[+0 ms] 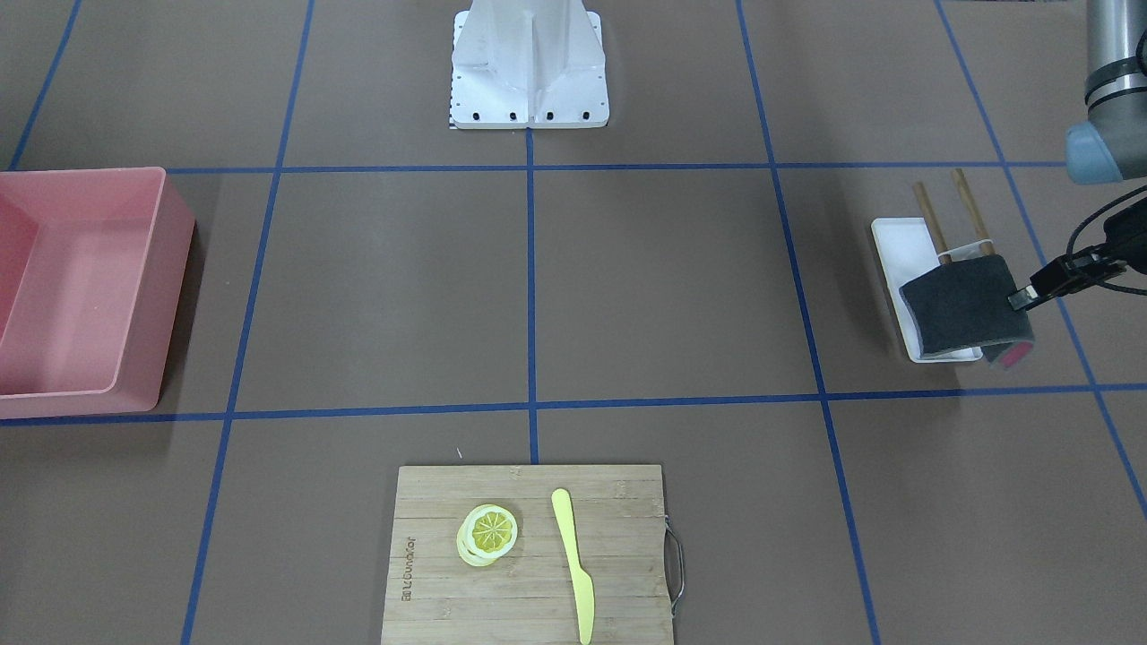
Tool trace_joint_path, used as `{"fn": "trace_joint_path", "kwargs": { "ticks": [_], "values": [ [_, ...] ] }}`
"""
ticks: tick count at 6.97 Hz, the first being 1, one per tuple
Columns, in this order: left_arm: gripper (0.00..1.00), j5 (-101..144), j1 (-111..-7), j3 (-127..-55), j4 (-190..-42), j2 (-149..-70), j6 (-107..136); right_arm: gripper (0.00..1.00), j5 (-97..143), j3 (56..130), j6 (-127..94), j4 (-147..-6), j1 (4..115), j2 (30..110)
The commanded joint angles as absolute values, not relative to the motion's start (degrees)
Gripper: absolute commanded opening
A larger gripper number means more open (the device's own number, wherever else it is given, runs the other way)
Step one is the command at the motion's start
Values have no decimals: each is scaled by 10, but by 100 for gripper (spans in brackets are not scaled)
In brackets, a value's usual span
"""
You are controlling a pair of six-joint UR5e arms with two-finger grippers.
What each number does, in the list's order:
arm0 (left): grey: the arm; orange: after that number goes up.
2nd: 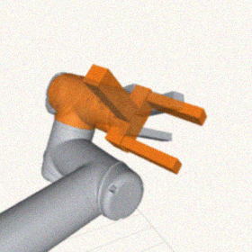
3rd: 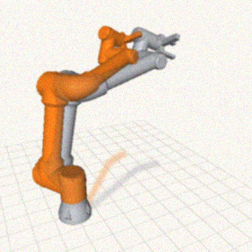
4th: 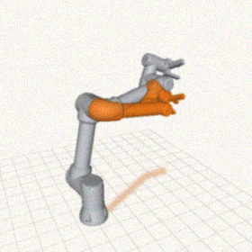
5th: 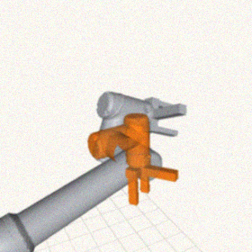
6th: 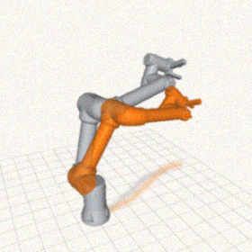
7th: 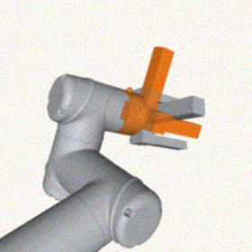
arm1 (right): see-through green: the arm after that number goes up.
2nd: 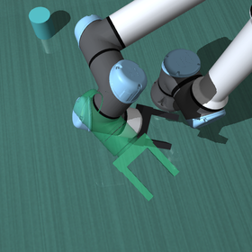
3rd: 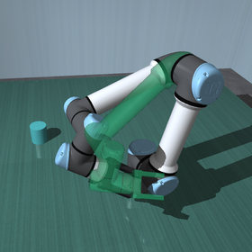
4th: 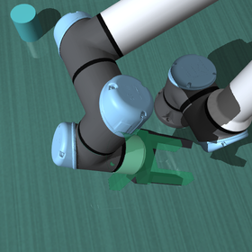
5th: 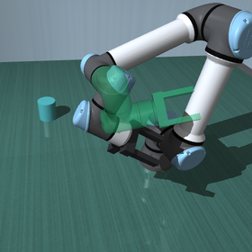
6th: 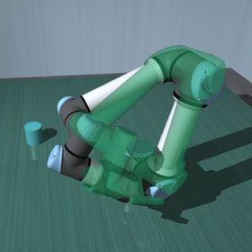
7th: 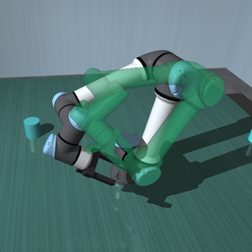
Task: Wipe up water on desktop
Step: 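Lift the grey cloth up off the white stand with the left gripper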
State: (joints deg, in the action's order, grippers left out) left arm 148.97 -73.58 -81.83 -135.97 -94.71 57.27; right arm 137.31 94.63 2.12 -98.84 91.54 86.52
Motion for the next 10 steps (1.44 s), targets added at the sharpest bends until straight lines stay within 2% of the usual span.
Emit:
{"fn": "trace_joint_path", "kwargs": {
  "ticks": [1,3,6,10],
  "values": [
    [21,1491,-737,-819,-1360,-946,570,100,1373,947,21,-989,916,865],
    [0,1495,-737,-821,-1360,-946,571,100,1374,947,21,-989,915,865],
    [0,1516,-751,-829,-1361,-950,570,100,1375,947,21,-988,915,865],
    [0,1607,-833,-831,-1354,-953,570,100,1393,948,21,-983,916,848]
  ]
}}
